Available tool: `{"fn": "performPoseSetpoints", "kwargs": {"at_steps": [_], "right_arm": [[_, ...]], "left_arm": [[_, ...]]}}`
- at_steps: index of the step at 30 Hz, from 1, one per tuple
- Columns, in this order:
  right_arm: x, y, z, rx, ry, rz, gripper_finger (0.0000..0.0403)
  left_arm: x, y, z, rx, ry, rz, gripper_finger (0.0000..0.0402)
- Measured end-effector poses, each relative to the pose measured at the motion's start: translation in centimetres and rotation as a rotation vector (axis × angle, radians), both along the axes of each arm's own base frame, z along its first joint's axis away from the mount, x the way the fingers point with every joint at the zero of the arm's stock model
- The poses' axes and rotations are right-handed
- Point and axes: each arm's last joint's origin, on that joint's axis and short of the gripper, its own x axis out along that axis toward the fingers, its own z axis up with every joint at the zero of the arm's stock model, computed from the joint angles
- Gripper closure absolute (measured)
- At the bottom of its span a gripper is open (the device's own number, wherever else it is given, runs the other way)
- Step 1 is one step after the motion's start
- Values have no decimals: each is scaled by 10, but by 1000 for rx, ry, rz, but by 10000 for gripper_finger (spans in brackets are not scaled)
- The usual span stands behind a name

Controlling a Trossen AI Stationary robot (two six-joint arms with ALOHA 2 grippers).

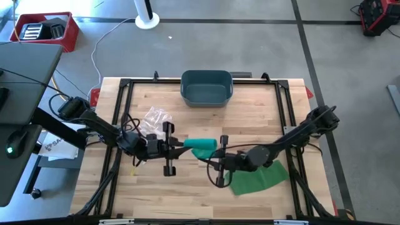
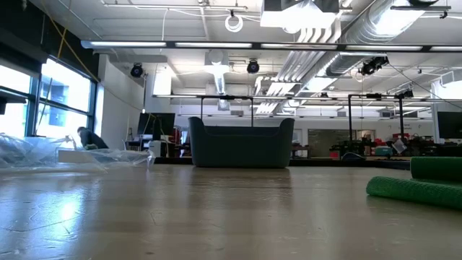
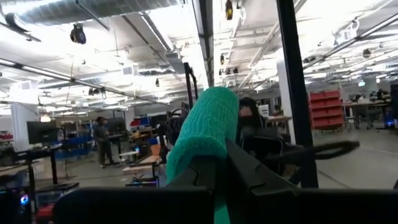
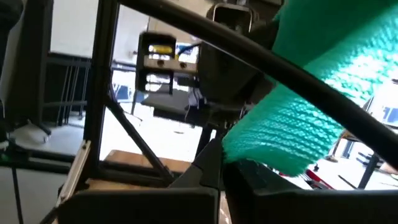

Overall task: Roll bandage
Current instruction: Roll the blue bandage

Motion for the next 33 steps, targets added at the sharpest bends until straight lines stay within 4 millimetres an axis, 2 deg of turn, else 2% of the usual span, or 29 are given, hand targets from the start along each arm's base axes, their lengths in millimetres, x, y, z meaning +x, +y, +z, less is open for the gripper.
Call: {"fn": "performPoseSetpoints", "kwargs": {"at_steps": [8, 13, 20, 26, 30, 33], "right_arm": [[-6, 4, 16, 42, -170, 50, 403], [-6, 2, 19, 73, -204, 29, 403], [-3, -8, 17, 138, -176, -106, 403], [-4, -7, 12, 143, -120, -213, 403], [-4, -5, 1, 189, -37, -300, 403], [-2, -6, -10, 246, 40, -299, 403]], "left_arm": [[5, 6, -5, 4, 64, 60, 398], [8, 9, -10, -7, 118, 91, 398], [11, 9, -20, -19, 207, 124, 398], [13, 9, -32, -52, 319, 123, 398], [11, 10, -46, -92, 362, 103, 398], [8, 12, -60, -146, 406, 73, 398]]}}
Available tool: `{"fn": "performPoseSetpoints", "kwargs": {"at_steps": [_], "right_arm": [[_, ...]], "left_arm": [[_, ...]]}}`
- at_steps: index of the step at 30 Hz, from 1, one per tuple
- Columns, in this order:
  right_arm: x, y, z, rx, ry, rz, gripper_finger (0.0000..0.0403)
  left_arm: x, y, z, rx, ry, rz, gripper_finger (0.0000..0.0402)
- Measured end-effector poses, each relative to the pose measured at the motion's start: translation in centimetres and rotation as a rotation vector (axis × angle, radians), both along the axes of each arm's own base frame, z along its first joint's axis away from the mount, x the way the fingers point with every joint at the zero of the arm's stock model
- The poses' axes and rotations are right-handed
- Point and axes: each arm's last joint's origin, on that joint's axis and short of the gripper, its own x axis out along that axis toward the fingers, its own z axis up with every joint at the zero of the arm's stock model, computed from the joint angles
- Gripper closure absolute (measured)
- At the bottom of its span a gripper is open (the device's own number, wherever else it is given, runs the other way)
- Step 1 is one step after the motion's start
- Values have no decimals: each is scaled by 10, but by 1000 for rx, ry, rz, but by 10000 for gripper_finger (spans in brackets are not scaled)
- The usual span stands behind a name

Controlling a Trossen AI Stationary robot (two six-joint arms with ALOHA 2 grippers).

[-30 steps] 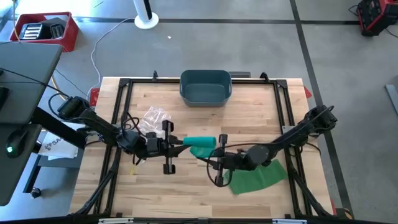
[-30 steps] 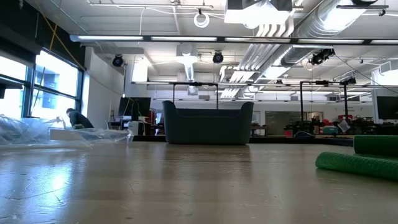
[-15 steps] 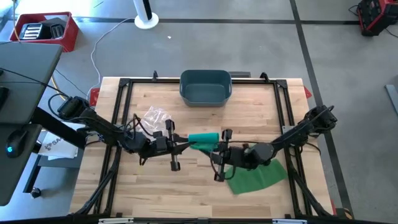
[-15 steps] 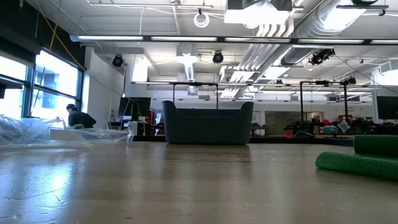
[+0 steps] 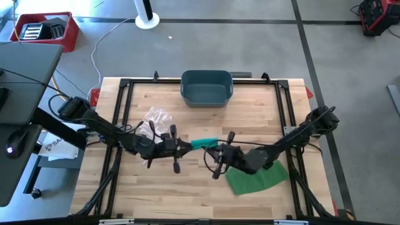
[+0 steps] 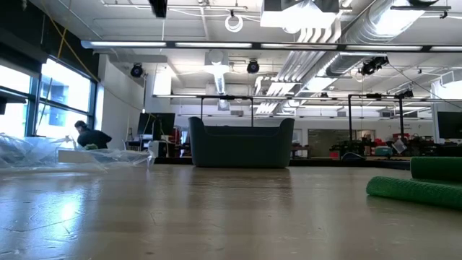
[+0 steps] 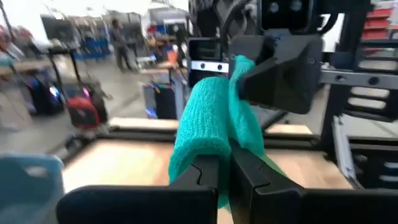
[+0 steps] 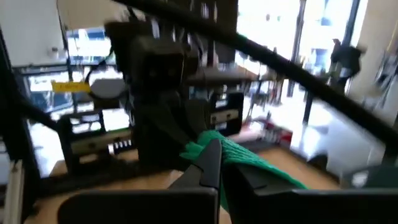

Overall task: Roll bandage
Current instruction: Roll the blue bandage

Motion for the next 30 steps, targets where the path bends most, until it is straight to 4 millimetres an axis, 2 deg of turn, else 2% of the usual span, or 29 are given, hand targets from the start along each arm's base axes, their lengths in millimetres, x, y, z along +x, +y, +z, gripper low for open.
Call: {"fn": "performPoseSetpoints", "kwargs": {"at_steps": [5, 8, 14, 17, 23, 30], "right_arm": [[7, -17, -23, 130, 132, -44, 403], [16, -36, -35, 208, 158, -63, 402], [41, -72, -62, 257, 213, -19, 400], [49, -90, -74, 294, 238, -5, 380], [62, -122, -95, 375, 286, 55, 312], [70, -144, -130, 479, 370, 110, 288]], "left_arm": [[-7, 11, -31, -110, 83, -39, 399], [-12, 21, -47, -149, 120, -11, 399], [-20, 45, -73, -199, 184, 73, 399], [-27, 57, -86, -220, 218, 117, 399], [-37, 67, -106, -225, 288, 140, 399], [-34, 68, -132, -267, 366, 174, 399]]}}
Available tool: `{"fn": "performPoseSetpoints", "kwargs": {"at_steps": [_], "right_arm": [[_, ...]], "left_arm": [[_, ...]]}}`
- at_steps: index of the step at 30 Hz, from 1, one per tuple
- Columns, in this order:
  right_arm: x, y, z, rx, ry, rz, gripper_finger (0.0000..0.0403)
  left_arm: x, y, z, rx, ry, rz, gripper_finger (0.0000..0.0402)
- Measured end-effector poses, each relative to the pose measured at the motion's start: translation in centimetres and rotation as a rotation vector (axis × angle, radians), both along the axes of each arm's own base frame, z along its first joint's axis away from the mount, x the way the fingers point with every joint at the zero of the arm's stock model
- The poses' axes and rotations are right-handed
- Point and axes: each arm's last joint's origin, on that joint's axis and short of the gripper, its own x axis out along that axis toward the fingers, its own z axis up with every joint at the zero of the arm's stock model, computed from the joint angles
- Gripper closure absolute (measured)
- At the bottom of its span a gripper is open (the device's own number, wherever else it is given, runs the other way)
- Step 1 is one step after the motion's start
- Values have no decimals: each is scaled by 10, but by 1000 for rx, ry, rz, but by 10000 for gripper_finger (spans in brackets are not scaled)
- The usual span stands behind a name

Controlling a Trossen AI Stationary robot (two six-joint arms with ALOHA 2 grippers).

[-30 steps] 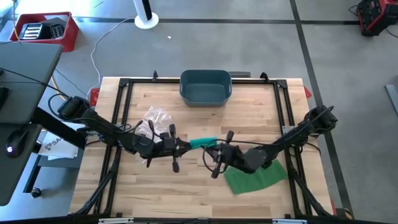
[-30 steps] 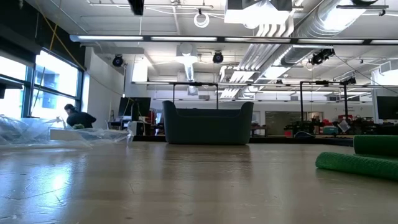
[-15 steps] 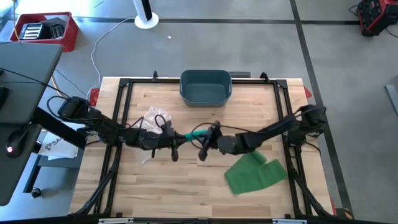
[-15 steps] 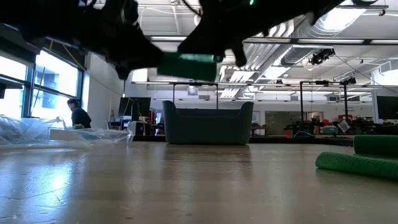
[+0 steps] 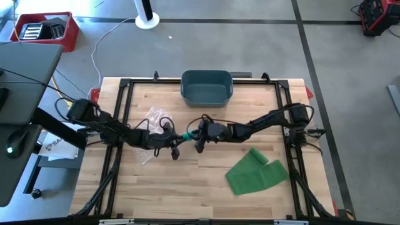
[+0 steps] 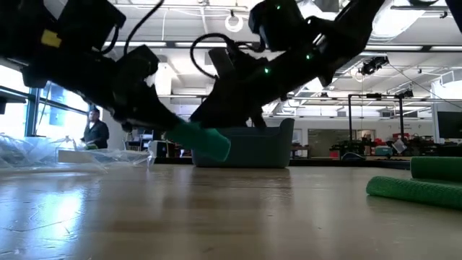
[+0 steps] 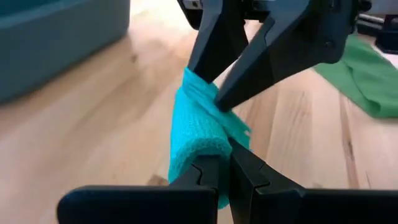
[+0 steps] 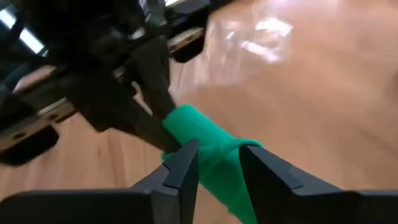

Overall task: Roll bandage
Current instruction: Roll the blue bandage

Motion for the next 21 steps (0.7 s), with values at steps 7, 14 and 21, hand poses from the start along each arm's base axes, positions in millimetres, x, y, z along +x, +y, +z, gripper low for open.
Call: {"fn": "performPoseSetpoints", "kwargs": {"at_steps": [7, 14, 21], "right_arm": [[-3, 2, -6, -65, 90, 169, 262], [-6, 11, 6, -276, 110, 299, 222], [-11, 26, -1, -539, 191, 554, 221]], "left_arm": [[5, 2, -22, -115, 12, 68, 399], [8, 9, -35, -216, 30, 92, 399], [10, 14, -41, -242, 32, 85, 399]]}}
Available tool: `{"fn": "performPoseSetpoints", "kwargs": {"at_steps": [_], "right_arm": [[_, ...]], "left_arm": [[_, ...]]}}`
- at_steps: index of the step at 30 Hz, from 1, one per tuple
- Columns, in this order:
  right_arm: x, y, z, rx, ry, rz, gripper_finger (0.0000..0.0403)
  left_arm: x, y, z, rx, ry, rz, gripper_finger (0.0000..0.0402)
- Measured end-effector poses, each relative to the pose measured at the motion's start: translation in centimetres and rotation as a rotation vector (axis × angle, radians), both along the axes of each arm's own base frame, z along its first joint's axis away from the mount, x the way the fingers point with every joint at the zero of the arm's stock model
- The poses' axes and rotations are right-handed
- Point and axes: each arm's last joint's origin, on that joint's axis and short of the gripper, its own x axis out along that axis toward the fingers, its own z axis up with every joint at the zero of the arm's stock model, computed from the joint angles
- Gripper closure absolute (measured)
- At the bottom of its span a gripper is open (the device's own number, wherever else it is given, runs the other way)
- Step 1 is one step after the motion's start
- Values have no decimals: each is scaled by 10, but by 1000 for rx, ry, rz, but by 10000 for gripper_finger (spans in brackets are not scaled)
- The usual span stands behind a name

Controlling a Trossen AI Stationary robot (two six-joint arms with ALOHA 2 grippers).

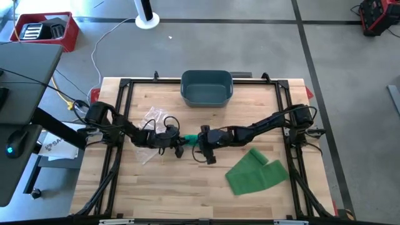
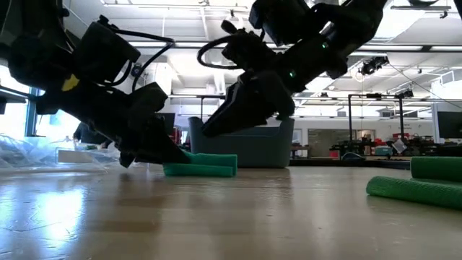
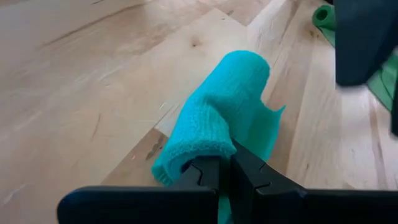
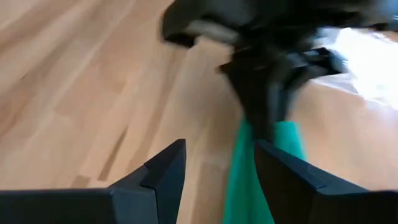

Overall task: Roll bandage
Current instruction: Roll the blue bandage

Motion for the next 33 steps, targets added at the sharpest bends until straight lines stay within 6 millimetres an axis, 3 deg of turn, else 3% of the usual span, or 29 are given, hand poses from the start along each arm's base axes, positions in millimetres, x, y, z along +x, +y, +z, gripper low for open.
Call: {"fn": "performPoseSetpoints", "kwargs": {"at_steps": [6, 15, 20, 29, 33], "right_arm": [[4, -7, -4, 44, 31, -1, 243], [32, -13, -37, 66, 180, -9, 274], [36, -20, -37, 124, 237, -67, 275], [42, -9, -4, 54, 216, -66, 275], [41, -13, -16, 40, 262, -97, 275]], "left_arm": [[1, 5, 0, -3, -6, 16, 399], [1, 9, 0, -18, -12, 41, 399], [1, 9, 0, -16, -16, 42, 398], [1, 9, 0, -7, -14, 40, 397], [1, 9, 0, -2, -13, 37, 397]]}}
